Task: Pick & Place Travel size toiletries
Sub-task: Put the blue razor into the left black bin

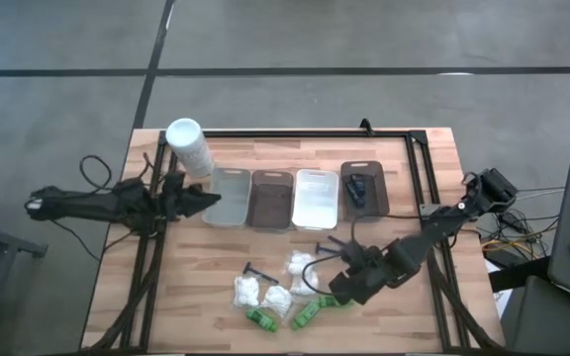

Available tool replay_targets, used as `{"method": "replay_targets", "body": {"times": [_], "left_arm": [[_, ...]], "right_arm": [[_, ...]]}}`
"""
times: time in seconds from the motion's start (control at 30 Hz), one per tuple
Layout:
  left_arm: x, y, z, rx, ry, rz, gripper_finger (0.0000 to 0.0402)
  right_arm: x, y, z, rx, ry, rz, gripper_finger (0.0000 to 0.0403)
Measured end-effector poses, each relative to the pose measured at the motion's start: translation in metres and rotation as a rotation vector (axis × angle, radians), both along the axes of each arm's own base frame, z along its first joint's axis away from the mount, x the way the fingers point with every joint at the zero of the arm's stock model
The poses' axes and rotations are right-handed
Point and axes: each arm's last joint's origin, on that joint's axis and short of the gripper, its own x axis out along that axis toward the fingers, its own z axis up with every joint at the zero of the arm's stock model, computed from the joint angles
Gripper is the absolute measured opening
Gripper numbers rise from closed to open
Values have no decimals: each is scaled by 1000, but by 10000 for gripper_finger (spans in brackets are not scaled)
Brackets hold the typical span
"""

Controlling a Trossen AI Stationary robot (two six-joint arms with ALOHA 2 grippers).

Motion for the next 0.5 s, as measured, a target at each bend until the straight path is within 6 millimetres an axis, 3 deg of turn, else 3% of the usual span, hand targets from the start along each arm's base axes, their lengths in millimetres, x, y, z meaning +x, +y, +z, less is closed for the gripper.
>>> {"method": "replay_targets", "body": {"times": [0.17,0.33,0.43,0.5], "left_arm": [[34,-13,25,250,134,-156,209],[65,-21,19,423,454,-269,209],[80,-24,6,477,637,-321,209],[93,-28,12,511,622,-345,209]], "right_arm": [[-4,5,0,21,-3,-23,246],[-6,8,2,9,-27,-51,265],[-8,11,2,8,-39,-66,277],[-10,13,2,9,-47,-72,284]]}}
